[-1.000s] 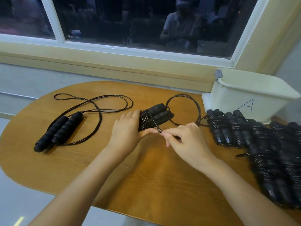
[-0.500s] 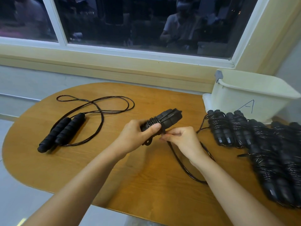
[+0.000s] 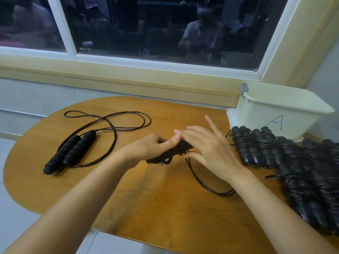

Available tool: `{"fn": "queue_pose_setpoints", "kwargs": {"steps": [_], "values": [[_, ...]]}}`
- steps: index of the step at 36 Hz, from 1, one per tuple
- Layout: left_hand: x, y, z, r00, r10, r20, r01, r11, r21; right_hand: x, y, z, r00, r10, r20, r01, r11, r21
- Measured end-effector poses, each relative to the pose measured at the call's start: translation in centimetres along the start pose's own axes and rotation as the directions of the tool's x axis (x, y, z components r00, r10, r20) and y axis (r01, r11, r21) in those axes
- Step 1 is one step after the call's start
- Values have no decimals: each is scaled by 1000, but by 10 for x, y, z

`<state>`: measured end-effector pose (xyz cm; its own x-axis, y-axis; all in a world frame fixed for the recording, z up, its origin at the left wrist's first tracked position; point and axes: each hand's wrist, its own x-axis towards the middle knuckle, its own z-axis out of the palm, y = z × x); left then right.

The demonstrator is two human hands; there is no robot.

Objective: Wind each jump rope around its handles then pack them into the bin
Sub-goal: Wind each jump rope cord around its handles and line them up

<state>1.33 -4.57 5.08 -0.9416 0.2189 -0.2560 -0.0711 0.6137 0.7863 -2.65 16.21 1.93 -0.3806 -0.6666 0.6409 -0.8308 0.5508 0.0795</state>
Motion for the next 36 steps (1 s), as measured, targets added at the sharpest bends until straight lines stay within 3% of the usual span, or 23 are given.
{"fn": "queue_pose_setpoints", "kwargs": {"steps": [2, 6, 8, 11, 14, 20, 25, 30, 33, 36], "values": [[1, -1, -9, 1000, -28, 6, 28, 997, -74, -1, 8, -2, 1000, 8, -10, -7, 1000, 15], [0, -1, -20, 1000, 21, -4, -20, 902, -431, -7, 8, -7, 948, 318, -15, -299, 905, 303], [2, 1, -13, 997, 52, -56, -71, 904, -422, -8, 1, -8, 894, 449, -8, -406, 816, 411], [7, 3, 7, 983, 87, -160, -141, 920, -366, -9, -5, -7, 757, 646, 99, -565, 572, 594], [8, 6, 29, 962, 203, -182, -252, 918, -307, -11, -7, -5, 662, 732, 164, -607, 394, 690], [29, -1, 57, 906, 313, -286, -360, 924, -131, -17, -9, -2, 537, 795, 280, -613, 140, 777], [39, -6, 46, 909, 399, -123, -412, 904, -116, -25, 1, -5, 461, 784, 415, -620, -49, 783], [49, -5, 37, 885, 459, -82, -464, 884, -58, -29, 11, -10, 448, 734, 510, -646, -128, 752], [56, -6, 42, 875, 460, -150, -477, 872, -109, -29, 16, -8, 424, 731, 534, -629, -186, 755], [67, -6, 50, 890, 425, -165, -456, 839, -297, -30, 20, -3, 388, 746, 542, -595, -246, 765]]}}
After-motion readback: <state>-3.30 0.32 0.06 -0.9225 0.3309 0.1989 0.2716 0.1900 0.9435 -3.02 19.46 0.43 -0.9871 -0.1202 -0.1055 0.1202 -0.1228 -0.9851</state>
